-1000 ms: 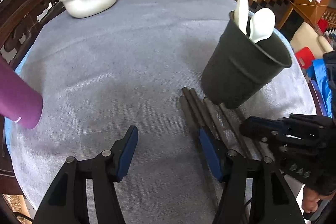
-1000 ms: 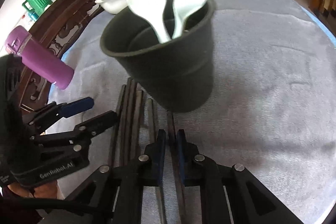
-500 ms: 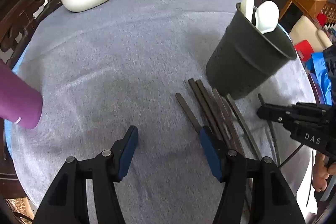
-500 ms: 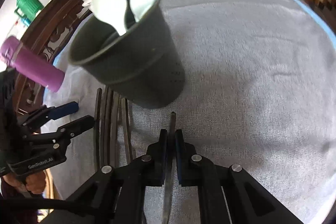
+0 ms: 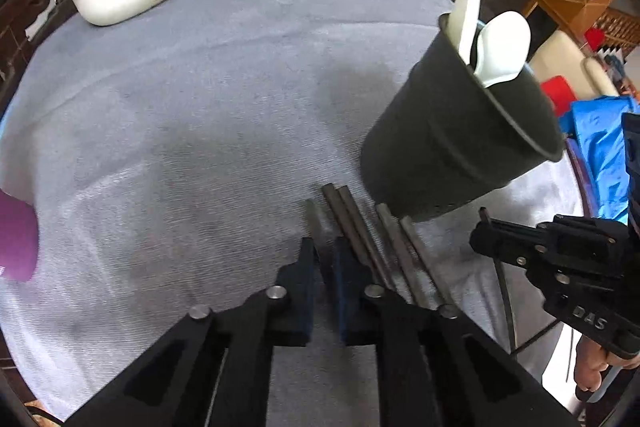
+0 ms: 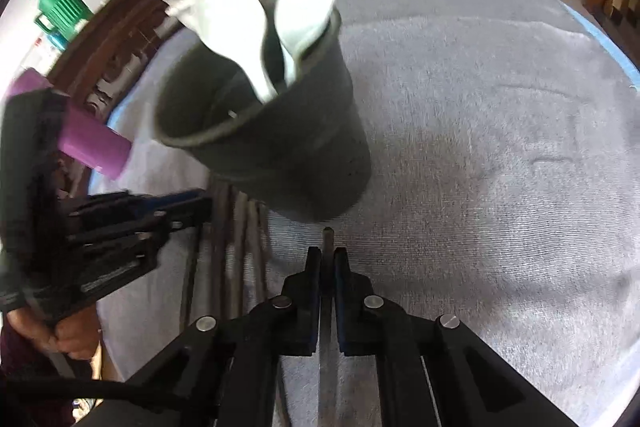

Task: Organize utensils
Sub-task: 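Lift the chopstick with the right tool and insert it into the cup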

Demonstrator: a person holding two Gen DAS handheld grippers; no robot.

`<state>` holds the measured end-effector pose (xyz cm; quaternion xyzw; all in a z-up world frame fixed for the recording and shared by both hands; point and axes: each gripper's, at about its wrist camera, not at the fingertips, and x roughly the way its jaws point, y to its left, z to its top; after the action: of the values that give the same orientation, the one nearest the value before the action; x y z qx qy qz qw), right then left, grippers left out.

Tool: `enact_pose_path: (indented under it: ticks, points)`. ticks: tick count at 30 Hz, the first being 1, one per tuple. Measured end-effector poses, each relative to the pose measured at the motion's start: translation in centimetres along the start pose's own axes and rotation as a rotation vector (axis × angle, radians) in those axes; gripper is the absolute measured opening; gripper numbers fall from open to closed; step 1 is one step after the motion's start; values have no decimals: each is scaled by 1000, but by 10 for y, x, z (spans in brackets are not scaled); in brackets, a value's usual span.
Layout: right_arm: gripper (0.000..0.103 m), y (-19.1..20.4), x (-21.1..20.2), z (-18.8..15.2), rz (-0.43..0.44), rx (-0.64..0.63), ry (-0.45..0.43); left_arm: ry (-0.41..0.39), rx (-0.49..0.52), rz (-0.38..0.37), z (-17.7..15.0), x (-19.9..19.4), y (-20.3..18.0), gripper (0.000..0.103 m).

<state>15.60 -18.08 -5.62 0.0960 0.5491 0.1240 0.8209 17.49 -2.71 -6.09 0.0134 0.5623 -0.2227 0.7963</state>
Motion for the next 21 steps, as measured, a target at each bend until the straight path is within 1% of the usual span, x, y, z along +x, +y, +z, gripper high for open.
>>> enact_pose_path:
  ticks: [3, 9, 13, 17, 19, 21]
  points:
    - [6, 3, -23, -4, 21, -22, -43, -39, 5, -5, 0, -15, -3, 6]
    - [6, 5, -71, -14, 92, -46, -165, -148, 49, 10, -7, -71, -21, 6]
    - [6, 16, -110, -26, 125, -58, -295, -245, 76, 18, -7, -118, -35, 6]
    - [6, 21, -150, -23, 149, -37, -437, -355, 111, 27, -6, -164, -54, 6]
    - [6, 23, -167, -20, 158, -25, -496, -415, 126, 32, -2, -188, -60, 6]
    - [6, 28, -184, -14, 160, -15, -555, -457, 133, 34, 5, -204, -62, 6]
